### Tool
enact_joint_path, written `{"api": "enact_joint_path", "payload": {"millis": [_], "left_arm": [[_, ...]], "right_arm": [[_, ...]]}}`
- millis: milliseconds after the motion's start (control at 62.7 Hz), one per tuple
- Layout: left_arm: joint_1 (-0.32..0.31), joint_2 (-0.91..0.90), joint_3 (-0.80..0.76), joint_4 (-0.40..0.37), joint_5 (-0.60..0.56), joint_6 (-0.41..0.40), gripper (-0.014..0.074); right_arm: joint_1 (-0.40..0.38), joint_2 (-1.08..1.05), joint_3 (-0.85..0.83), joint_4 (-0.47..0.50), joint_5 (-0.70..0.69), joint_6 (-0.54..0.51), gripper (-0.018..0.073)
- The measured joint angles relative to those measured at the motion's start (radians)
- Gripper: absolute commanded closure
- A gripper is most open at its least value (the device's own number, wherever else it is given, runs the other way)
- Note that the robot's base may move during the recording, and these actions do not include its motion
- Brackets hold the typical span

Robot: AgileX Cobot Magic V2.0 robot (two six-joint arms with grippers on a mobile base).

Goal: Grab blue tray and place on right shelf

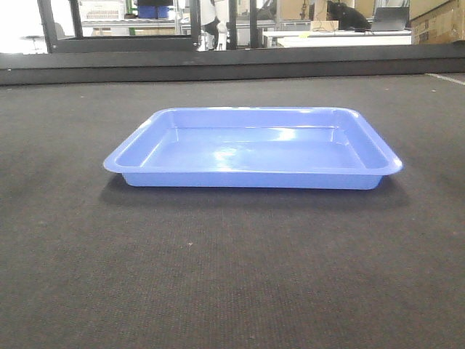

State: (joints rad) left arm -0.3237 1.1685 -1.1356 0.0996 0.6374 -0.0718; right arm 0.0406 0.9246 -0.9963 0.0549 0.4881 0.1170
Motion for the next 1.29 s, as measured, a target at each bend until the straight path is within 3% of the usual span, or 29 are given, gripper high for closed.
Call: {"api": "enact_joint_path", "payload": {"millis": [128,351,526,670,925,1292], "left_arm": [[-0.042,0.228,-0.191,-0.082,0.124,0.000,0.0177],[-0.042,0.608,-0.566,-0.203,0.381,0.000,0.0171],[-0.042,0.856,-0.851,-0.228,0.557,0.000,0.0173],[-0.042,0.980,-1.004,-0.216,0.594,0.000,0.0173],[-0.042,1.050,-1.049,-0.197,0.599,0.000,0.0173],[-0.042,1.105,-1.052,-0.191,0.569,0.000,0.0174]], "right_arm": [[0.010,0.176,-0.150,0.000,0.123,0.000,-0.0063],[0.113,0.436,-0.302,0.000,0.203,-0.011,-0.0063],[0.142,0.606,-0.377,0.006,0.242,0.015,-0.0063],[0.140,0.716,-0.415,0.008,0.252,0.032,-0.0063],[0.138,0.870,-0.438,0.070,0.229,0.035,-0.0063],[0.138,0.970,-0.440,0.076,0.168,0.035,-0.0063]]}}
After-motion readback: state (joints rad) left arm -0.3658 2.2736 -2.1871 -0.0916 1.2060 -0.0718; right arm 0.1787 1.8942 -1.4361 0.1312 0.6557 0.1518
